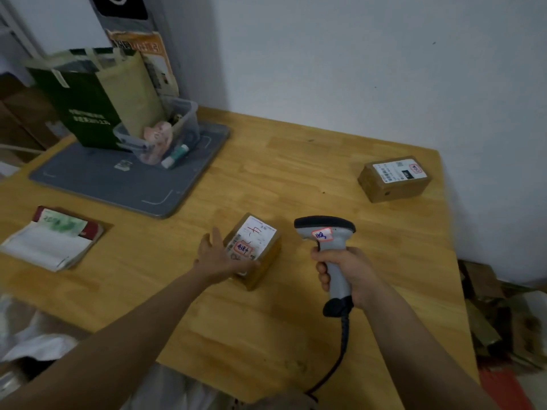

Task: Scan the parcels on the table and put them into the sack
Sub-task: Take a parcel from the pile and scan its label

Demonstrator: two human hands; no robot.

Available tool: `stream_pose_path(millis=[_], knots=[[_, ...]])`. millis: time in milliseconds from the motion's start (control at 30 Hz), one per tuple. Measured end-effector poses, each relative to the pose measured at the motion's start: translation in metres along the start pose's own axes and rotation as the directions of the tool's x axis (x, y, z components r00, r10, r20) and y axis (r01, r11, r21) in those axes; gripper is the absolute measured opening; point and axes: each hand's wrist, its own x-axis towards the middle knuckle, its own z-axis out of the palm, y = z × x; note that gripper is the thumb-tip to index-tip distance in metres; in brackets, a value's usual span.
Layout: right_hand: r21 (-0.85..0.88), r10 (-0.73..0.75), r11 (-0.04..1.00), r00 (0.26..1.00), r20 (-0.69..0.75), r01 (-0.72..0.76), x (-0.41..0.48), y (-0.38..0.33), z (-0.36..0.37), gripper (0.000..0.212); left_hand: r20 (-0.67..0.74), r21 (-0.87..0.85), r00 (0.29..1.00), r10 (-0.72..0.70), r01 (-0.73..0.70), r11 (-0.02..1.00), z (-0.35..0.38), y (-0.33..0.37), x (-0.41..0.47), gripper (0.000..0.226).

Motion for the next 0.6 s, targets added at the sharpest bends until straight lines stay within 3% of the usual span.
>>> stream_pose_path(millis=[67,233,400,600], knots=[[-0.057,-0.008,0.998,1.000,0.009,0.009,-0.002,0.000,0.006,0.013,-0.008,0.194,1.000,0.011,-0.009,0.981,0.015,-0.010,-0.002,0.153],[-0.286,-0.085,0.952,0.992,0.090,0.108,-0.013,-0.004,0.024,0.014,-0.156,0.032,0.978,0.140,-0.137,0.990,0.017,-0.015,-0.009,0.137],[-0.422,-0.186,0.877,0.973,0.139,0.229,-0.023,-0.003,0.044,0.011,-0.296,0.233,0.857,0.422,-0.364,0.902,-0.018,-0.016,-0.012,0.128],[-0.520,-0.267,0.795,0.950,0.164,0.313,-0.030,-0.006,0.061,0.013,-0.331,0.320,0.780,0.532,-0.437,0.840,-0.041,-0.017,-0.020,0.124]])
